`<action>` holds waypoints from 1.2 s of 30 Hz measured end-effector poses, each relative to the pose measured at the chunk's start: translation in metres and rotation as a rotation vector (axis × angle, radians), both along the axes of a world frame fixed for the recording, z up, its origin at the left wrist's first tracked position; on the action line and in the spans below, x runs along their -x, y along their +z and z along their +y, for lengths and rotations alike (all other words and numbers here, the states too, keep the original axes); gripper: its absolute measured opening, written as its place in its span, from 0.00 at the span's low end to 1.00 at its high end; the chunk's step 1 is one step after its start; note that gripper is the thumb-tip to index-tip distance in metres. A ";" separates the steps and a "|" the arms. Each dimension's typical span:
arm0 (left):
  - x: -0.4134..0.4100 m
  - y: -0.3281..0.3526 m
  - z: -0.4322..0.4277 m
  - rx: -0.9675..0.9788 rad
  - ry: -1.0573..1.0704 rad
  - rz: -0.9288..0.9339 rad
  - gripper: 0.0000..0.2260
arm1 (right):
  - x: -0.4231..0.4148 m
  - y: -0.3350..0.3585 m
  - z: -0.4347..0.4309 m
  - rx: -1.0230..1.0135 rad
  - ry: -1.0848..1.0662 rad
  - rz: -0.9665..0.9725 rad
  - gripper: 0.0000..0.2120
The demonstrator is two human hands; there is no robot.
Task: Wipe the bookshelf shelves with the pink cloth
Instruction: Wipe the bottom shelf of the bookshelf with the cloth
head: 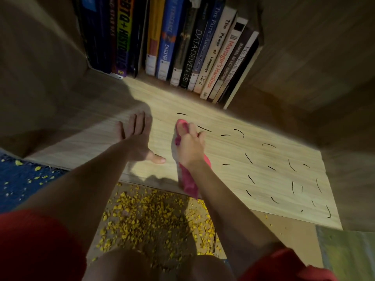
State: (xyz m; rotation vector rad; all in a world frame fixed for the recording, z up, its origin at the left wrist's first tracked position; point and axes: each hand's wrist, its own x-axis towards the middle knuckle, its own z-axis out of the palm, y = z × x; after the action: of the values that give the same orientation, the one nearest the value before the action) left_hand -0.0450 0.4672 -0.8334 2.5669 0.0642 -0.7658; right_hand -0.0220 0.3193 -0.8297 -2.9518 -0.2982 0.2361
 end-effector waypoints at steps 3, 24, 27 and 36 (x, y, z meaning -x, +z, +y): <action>0.000 -0.002 -0.002 -0.034 0.004 0.000 0.61 | -0.003 -0.007 -0.003 0.011 0.178 -0.064 0.25; 0.000 0.008 -0.004 -0.094 -0.015 0.078 0.59 | -0.021 -0.004 0.001 0.030 0.247 -0.093 0.23; -0.001 0.009 -0.004 -0.073 -0.013 0.082 0.59 | -0.059 0.004 -0.010 0.065 0.059 -0.043 0.17; 0.000 0.008 -0.003 -0.050 -0.008 0.082 0.58 | -0.015 -0.001 -0.006 0.054 0.256 -0.130 0.20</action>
State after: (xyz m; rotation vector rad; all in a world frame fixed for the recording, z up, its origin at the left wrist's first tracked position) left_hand -0.0454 0.4642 -0.8255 2.5839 0.1007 -0.8823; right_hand -0.0066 0.3133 -0.8302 -2.9822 -0.6990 0.0834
